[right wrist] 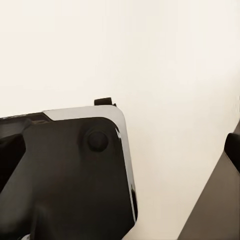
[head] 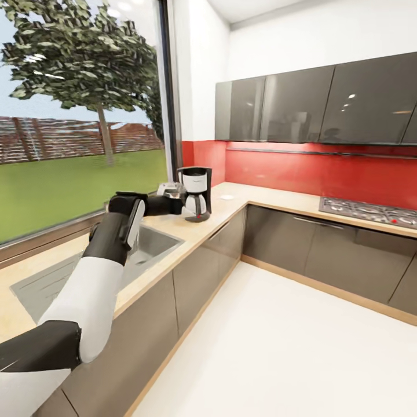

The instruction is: Set up a coffee station on the kitchen countertop: keep the coffee maker on the countertop, move the bottle of coffee from the kitchen shelf to the counter next to the coffee maker, place a paper coffee filter on top of the coffee maker, put the saucer next to the coffee maker with the coffee cup on the saucer, and place the electric kettle next to the coffee maker.

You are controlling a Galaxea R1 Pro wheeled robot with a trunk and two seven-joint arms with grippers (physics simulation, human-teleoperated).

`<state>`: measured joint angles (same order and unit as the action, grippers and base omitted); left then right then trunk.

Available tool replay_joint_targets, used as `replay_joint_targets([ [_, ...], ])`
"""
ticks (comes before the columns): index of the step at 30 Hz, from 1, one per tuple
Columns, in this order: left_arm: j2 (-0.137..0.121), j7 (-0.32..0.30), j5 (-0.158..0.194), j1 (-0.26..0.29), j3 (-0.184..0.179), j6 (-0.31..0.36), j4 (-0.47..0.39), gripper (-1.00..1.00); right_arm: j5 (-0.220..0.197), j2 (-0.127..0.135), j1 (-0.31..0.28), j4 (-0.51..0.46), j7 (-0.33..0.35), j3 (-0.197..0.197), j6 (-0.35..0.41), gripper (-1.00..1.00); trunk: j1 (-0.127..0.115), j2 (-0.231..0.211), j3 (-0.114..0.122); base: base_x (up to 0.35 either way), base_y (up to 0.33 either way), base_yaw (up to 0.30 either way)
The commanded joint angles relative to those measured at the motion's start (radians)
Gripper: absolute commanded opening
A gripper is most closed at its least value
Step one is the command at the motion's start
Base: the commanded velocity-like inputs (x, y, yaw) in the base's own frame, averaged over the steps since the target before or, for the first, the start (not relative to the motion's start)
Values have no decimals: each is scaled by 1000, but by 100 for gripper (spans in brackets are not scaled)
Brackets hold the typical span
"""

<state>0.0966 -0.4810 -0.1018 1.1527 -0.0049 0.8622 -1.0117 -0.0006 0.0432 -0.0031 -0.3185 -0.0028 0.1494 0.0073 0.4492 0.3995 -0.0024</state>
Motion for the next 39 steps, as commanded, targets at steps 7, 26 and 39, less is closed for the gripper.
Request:
replay_joint_targets([
  [7, -17, -10, -11, 72, -1, 32, 4, -100, 0, 0, 0, -1, 0, 2, 0, 100, 1, 0, 0, 144, -48, 0],
  [26, -46, -64, -28, 313, -163, 141, 183, -100, 6, -1, 0, 5, 6, -2, 0, 100, 1, 0, 0, 6, -2, 0],
  [39, -145, -399, -33, 377, -412, 143, 269, -100, 6, -2, 0, 6, 8, -3, -1, 100, 1, 0, 0, 1, 0, 0],
])
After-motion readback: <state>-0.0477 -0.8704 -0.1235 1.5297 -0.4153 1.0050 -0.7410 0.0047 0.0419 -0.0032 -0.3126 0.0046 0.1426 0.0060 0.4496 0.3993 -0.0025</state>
